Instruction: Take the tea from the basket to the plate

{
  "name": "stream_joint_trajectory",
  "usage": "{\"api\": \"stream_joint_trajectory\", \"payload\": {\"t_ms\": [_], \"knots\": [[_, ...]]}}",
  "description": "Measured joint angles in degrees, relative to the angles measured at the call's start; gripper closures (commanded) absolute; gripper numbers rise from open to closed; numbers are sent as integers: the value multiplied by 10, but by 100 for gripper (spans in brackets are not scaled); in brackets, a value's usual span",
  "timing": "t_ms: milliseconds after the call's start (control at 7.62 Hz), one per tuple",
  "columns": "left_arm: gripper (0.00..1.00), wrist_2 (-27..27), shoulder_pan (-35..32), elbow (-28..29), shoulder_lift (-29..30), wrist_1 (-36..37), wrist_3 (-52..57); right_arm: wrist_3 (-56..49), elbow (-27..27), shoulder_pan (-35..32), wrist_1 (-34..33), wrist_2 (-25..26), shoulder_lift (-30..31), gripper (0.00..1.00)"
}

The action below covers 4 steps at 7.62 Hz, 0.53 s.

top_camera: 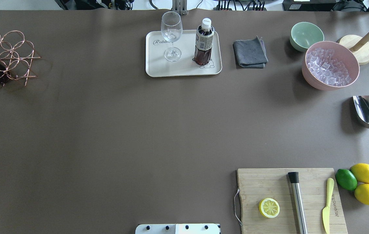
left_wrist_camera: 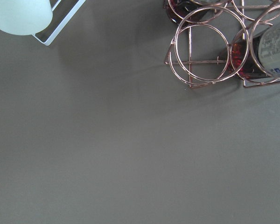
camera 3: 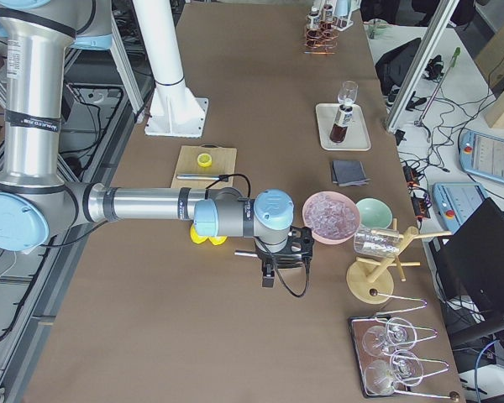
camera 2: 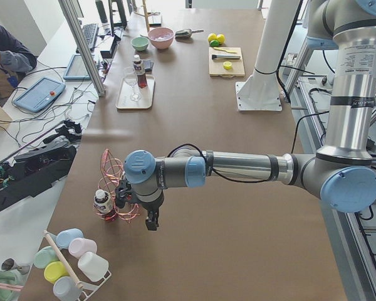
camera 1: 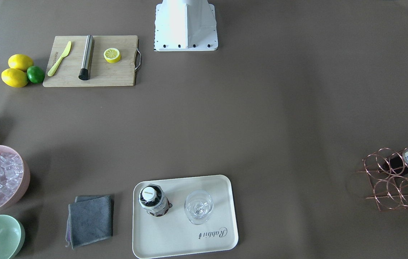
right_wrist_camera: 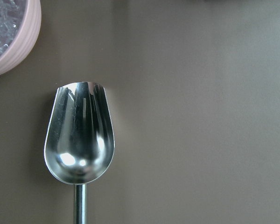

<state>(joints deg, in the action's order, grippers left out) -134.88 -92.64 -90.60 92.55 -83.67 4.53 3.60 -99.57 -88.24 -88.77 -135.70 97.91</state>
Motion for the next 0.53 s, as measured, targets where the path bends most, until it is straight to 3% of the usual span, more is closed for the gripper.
{"api": "stream_joint_trajectory", "payload": {"t_ms": [525], "knots": [[1, -1, 0, -7, -2, 1, 0, 0, 0, 0, 0, 0, 0, 0]]}}
